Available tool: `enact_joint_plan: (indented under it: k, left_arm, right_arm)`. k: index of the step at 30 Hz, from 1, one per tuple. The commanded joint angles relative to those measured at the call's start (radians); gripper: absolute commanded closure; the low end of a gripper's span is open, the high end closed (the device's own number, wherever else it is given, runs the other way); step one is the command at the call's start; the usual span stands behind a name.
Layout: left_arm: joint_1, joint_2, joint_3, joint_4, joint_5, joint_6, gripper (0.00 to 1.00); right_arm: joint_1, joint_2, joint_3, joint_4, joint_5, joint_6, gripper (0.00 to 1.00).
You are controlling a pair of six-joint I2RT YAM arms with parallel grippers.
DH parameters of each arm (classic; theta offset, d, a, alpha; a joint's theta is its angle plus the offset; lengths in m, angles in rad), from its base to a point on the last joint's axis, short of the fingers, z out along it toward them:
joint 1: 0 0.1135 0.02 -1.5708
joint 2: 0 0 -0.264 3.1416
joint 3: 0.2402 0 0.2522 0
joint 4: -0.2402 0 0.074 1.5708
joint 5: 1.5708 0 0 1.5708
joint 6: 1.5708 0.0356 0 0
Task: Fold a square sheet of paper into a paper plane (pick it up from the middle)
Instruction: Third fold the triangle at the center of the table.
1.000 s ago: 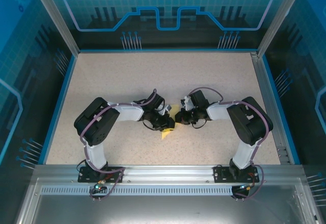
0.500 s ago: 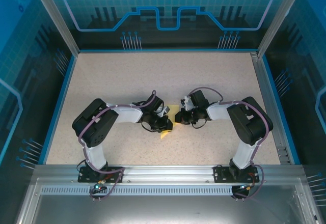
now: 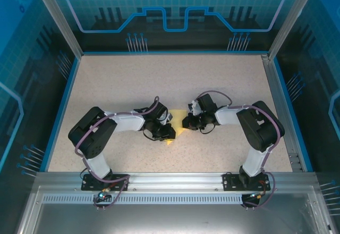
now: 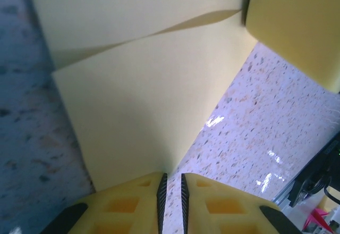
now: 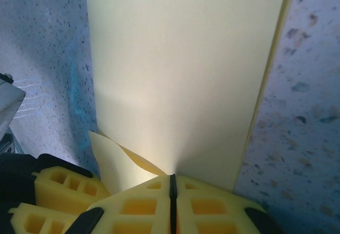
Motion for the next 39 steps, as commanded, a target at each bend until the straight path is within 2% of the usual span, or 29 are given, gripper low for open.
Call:
enact_joint_plan:
  k: [1,11,19,25,28,34,39]
  left_arm:
    - [0.002,-0.031,-0.044,-0.134,-0.048,0.022,0.80]
    - [-0.001,-0.131,0.021,-0.087,-0.025,-0.018,0.76]
    - [-0.028,-0.080,0.050,-0.132,0.016,0.015,0.75]
    - [-0.038,-0.025,0.015,-0.140,-0.017,0.016,0.77]
    - [-0.039,-0.015,0.003,-0.163,-0.066,0.014,0.79]
    - [-0.038,-0.043,-0.030,-0.185,-0.122,0.005,0.80]
    - [-0.038,-0.060,-0.045,-0.171,-0.123,-0.009,0.81]
  right_arm:
    - [0.004,0.029,-0.008,-0.094,0.096,-0.032,0.91]
    - [0.004,0.026,-0.006,-0.097,0.096,-0.033,0.91]
    - [0.005,0.027,-0.002,-0.098,0.092,-0.032,0.90]
    - [0.005,0.026,0.003,-0.110,0.095,-0.037,0.90]
    - [0.005,0.026,0.002,-0.111,0.096,-0.039,0.90]
    - [0.005,0.026,0.003,-0.116,0.099,-0.041,0.90]
    - [0.005,0.029,0.008,-0.115,0.095,-0.044,0.90]
